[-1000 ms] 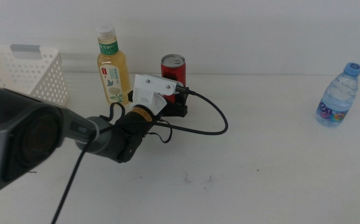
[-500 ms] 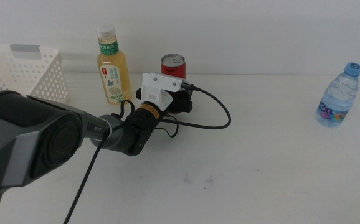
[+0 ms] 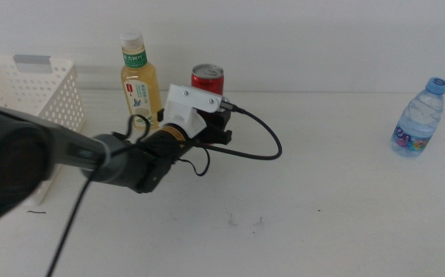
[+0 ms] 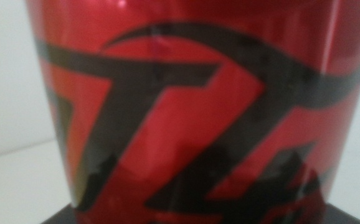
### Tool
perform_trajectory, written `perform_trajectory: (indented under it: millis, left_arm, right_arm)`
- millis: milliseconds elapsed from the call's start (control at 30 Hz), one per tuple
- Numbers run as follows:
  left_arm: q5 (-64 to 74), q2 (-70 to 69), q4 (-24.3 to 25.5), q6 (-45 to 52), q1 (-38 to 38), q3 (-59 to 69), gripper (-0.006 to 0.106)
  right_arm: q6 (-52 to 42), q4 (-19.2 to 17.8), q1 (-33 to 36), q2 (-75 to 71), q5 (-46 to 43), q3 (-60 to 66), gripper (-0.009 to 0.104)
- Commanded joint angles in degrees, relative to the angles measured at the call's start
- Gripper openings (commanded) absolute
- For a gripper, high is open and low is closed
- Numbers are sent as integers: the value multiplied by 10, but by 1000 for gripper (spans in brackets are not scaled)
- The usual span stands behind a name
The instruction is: Use arms to grab the bottles and put them into the dustbin to the left of the table.
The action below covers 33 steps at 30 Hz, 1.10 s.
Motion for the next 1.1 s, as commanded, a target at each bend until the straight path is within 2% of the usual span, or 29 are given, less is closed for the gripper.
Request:
perform_trajectory:
  millis: [0, 200, 333, 500, 633, 733, 867, 1067]
  left_arm:
    - [-16, -67, -10, -1, 0, 35, 14]
    - [100, -217, -18, -3, -8, 122, 14]
    - [310, -329, -18, -3, -16, 128, 14]
    - [483, -430, -20, -47, -17, 126, 14]
    - [674, -478, -61, -38, -6, 84, 14]
    - [832, -471, -120, 55, 44, 3, 14]
    - [964, -441, -197, 185, 143, -106, 14]
    - [1092, -343, -192, 235, 299, -265, 14]
  right_arm:
    - [-3, -3, -3, -3, -9, 2, 92]
    - [-3, -3, -3, -3, -9, 2, 92]
    - [-3, -3, -3, -3, -9, 2, 92]
    - [-3, -3, -3, -3, -9, 2, 92]
    - [-3, -3, -3, -3, -9, 2, 92]
    - [-3, -3, -3, -3, -9, 2, 92]
    - [-3, -3, -3, -3, -9, 2, 92]
    - [-3, -3, -3, -3, -9, 2, 92]
